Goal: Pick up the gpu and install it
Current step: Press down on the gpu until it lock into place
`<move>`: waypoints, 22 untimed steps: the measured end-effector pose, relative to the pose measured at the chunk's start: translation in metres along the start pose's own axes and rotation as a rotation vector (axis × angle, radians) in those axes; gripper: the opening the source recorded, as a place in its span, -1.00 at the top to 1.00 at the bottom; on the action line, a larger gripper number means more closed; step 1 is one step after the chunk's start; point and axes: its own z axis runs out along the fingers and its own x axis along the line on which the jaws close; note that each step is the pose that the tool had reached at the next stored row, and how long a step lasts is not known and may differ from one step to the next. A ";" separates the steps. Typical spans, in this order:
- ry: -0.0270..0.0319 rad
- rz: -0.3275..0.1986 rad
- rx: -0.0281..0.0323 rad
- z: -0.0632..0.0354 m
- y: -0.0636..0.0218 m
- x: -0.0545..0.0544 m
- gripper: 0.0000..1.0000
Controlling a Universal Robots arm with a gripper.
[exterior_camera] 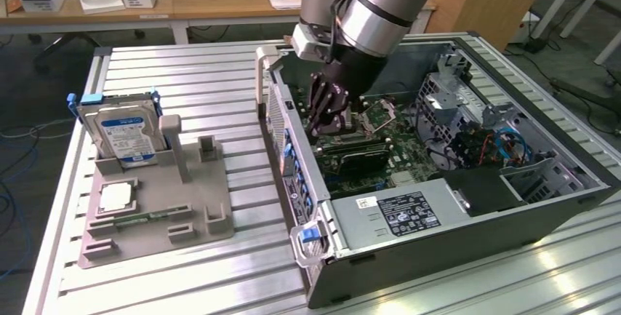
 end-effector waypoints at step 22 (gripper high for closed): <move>-0.0002 0.000 -0.0053 -0.0007 -0.0124 0.000 0.80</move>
